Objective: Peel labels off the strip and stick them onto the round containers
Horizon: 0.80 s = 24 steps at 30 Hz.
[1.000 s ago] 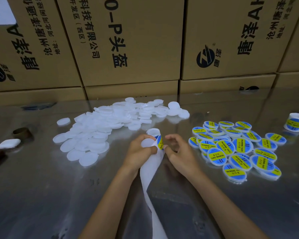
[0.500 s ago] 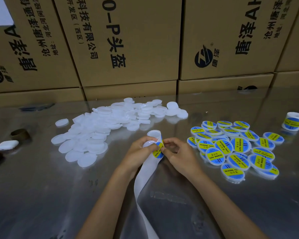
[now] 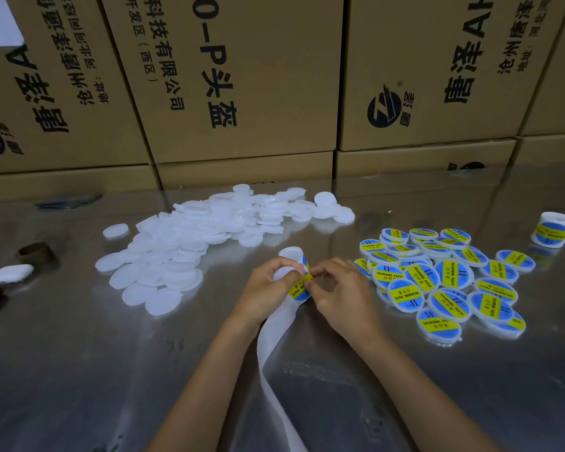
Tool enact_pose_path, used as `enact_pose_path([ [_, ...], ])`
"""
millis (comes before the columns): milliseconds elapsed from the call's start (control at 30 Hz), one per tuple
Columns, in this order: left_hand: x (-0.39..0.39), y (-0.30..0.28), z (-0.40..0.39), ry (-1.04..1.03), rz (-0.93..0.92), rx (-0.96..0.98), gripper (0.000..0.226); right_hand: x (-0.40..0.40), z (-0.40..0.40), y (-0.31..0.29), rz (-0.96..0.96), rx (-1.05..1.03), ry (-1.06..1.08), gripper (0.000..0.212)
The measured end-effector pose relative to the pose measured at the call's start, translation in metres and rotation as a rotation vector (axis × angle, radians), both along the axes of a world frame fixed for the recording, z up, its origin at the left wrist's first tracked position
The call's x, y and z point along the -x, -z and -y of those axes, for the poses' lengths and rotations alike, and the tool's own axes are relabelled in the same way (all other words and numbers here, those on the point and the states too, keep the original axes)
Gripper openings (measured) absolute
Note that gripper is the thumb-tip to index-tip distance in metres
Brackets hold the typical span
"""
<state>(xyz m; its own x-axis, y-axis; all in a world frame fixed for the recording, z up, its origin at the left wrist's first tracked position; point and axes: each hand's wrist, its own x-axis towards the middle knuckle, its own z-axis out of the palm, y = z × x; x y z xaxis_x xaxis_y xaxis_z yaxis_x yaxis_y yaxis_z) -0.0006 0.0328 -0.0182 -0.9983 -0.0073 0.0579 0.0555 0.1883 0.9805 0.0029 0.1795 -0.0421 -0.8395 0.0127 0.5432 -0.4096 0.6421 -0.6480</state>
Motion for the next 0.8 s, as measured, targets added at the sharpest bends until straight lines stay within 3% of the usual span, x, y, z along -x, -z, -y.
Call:
enact_pose_path([
  [167, 0.0, 0.002, -0.006, -0.074, -0.029, -0.027, 0.014, -0.003, 0.003, 0.002, 0.066, 0.042, 0.041, 0.008],
  [300, -0.001, 0.003, -0.007, -0.096, -0.01, -0.032, 0.011, -0.006, 0.006, 0.001, 0.124, 0.097, 0.035, 0.023],
  [500, 0.001, 0.0, -0.003, -0.117, 0.011, 0.016, 0.01, -0.009, -0.002, -0.014, 0.397, 0.273, -0.228, 0.027],
  [633, -0.001, 0.001, -0.001, -0.153, 0.029, 0.009, 0.009, -0.014, -0.015, -0.031, 0.563, 0.285, -0.379, 0.028],
  [800, -0.002, -0.01, 0.01, -0.195, 0.122, -0.15, 0.011, -0.015, -0.025, -0.042, 0.583, 0.596, -0.369, 0.014],
])
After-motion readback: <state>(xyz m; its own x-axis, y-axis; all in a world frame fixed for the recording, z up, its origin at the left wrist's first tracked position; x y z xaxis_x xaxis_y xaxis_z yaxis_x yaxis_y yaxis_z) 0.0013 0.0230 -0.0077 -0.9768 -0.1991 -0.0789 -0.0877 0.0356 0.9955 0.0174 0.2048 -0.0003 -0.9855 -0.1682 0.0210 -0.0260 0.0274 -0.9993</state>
